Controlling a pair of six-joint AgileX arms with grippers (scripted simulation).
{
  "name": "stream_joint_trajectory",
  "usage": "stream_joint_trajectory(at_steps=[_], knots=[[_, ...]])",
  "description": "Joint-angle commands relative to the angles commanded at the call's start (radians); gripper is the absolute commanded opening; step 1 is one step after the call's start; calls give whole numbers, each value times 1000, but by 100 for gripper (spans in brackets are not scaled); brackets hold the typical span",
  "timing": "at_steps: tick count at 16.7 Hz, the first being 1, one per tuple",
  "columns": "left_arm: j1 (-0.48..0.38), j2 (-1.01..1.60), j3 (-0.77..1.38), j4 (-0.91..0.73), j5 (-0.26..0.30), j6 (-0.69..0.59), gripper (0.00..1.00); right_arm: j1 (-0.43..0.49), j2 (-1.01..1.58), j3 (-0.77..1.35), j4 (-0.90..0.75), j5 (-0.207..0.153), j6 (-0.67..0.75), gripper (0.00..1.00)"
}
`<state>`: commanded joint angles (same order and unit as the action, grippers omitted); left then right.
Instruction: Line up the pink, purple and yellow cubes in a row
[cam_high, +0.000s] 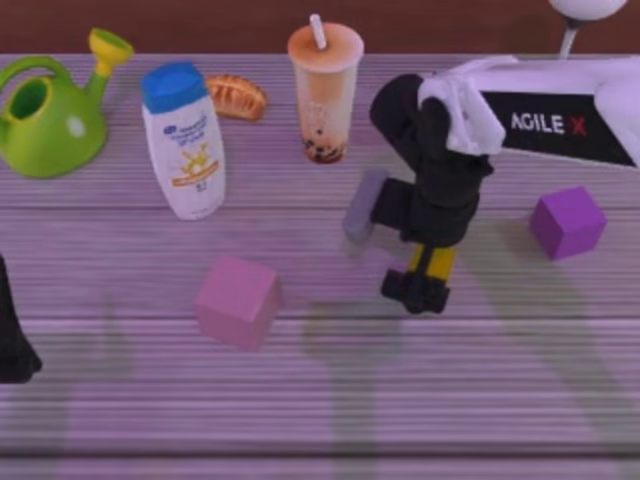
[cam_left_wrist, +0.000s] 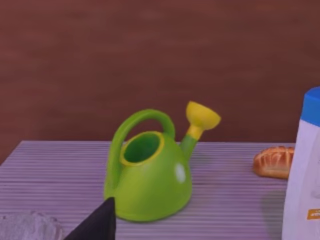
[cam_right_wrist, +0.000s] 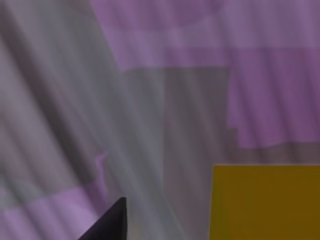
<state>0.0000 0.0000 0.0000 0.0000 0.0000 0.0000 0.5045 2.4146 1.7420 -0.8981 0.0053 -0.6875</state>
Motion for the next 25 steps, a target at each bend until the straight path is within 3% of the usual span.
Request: stream_joint_trajectory(at_steps=[8,18,25], knots=[[0,0,0,0,0,0,100,0,0,0,0,0,0,2],[0,0,0,0,0,0,100,1,-38,5,-26,-13,12,0],[0,0,0,0,0,0,100,8,-112,133,-234,-14,11,0]])
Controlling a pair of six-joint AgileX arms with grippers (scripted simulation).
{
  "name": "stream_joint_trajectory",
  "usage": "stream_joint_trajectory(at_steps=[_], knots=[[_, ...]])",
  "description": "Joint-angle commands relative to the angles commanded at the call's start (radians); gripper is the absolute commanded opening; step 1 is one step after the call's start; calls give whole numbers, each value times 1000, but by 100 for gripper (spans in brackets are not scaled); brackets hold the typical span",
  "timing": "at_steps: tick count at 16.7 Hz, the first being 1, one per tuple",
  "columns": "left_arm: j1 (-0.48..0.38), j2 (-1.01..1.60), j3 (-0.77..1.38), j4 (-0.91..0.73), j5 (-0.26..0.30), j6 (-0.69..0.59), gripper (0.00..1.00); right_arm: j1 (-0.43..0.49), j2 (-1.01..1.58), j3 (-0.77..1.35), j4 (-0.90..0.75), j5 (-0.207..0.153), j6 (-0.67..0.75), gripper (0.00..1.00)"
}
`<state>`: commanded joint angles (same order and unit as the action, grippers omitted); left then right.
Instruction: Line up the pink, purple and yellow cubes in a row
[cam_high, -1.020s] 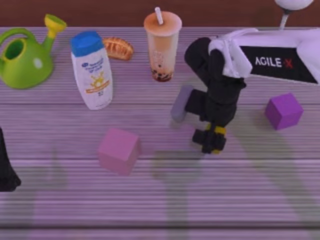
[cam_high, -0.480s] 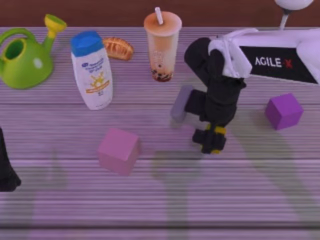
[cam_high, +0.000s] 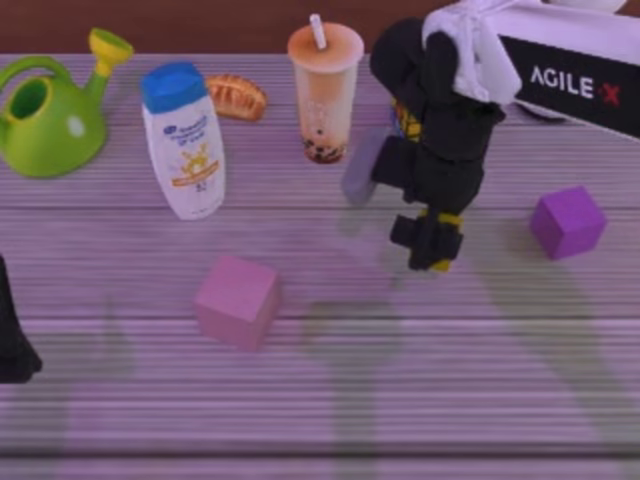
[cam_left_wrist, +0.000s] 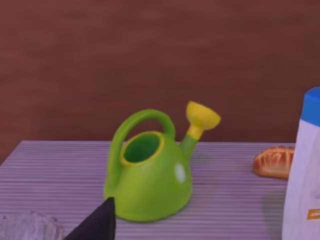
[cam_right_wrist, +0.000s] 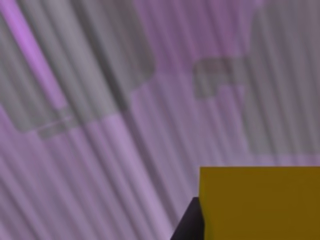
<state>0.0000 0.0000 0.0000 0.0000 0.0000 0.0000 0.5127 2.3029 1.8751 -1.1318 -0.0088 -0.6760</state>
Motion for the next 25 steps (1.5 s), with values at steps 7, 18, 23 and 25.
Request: stream_joint_trajectory(at_steps=[7,18,23,25], knots=[[0,0,0,0,0,0,100,2,-20,-7,-6,0,-7,0],[0,0,0,0,0,0,100,154,-380,-490,107,-6,-201,0],[0,0,0,0,0,0,100,157,-393,-503,110,-6,-208,0],[0,0,0,0,0,0,100,159,-387,-515,127,-6,-209,0]])
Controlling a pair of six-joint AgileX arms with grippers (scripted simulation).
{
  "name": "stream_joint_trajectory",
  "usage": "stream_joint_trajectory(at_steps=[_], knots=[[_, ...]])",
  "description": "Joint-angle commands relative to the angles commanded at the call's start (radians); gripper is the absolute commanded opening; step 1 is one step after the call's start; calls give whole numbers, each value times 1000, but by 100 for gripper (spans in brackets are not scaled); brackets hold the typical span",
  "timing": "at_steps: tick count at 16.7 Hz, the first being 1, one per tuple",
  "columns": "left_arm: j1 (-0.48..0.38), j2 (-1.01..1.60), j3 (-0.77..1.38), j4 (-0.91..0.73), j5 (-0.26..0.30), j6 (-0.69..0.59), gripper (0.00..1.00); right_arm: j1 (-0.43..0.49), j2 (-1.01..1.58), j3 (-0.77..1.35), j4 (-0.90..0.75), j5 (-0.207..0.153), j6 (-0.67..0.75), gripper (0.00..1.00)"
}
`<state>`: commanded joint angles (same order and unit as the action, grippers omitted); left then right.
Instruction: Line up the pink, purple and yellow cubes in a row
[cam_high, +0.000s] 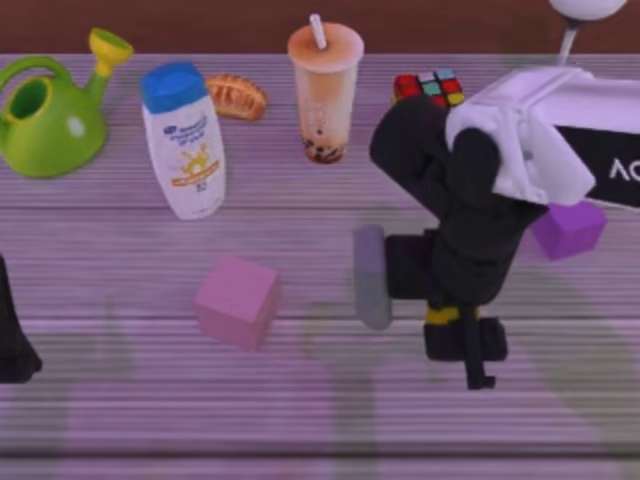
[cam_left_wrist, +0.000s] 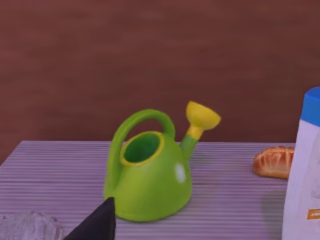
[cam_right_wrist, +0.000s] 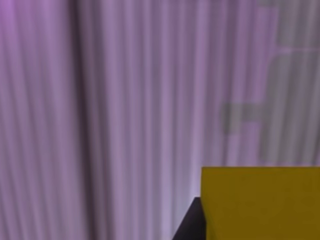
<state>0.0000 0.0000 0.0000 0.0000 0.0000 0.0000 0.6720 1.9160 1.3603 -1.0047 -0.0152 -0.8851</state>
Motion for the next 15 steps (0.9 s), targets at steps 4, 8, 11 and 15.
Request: stream_joint_trajectory(at_steps=[4,8,11,15], knots=[[0,0,0,0,0,0,100,0,52,-78,138,0,2,0],[0,0,0,0,0,0,100,4,97,-140,242,1,0,0],[0,0,0,0,0,0,100,4,97,-141,244,1,0,0],[0,0,0,0,0,0,100,4,97,-141,244,1,0,23]])
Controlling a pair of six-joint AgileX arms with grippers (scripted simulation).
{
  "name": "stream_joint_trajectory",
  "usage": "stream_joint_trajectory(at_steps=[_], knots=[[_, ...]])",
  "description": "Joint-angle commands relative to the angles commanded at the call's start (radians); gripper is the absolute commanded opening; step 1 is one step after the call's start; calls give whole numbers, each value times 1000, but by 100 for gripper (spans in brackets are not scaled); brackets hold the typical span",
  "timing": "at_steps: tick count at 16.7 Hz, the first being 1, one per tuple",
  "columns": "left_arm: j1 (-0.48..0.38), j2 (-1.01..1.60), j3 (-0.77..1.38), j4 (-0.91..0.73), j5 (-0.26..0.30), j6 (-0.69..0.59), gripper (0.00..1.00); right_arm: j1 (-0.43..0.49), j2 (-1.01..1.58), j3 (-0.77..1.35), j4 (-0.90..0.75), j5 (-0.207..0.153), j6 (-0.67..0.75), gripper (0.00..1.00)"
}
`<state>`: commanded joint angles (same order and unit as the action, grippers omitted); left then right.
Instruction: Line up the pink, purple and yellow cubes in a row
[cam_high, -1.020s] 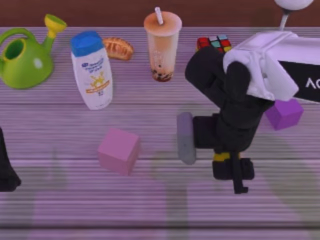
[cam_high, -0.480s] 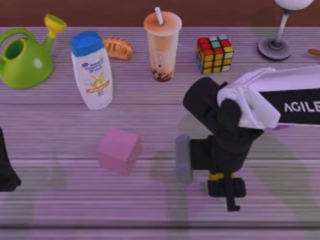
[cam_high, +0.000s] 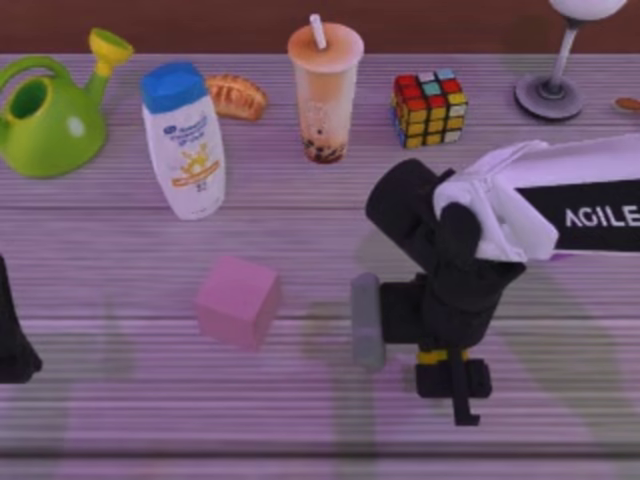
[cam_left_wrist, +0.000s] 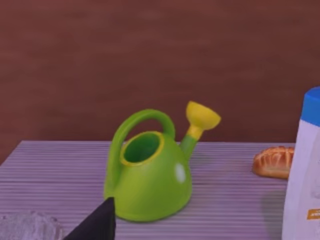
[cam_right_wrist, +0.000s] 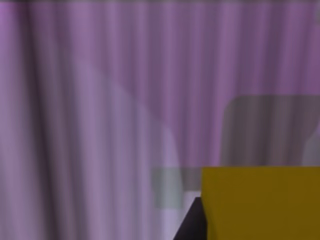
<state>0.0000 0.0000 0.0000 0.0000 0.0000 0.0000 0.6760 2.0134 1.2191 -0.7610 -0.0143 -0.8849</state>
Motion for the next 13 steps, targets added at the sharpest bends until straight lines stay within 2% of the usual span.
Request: stream_joint_trajectory(at_steps=[10,13], knots=[[0,0,0,0,0,0,100,0,0,0,0,0,0,98],[0,0,0,0,0,0,100,0,0,0,0,0,0,100]])
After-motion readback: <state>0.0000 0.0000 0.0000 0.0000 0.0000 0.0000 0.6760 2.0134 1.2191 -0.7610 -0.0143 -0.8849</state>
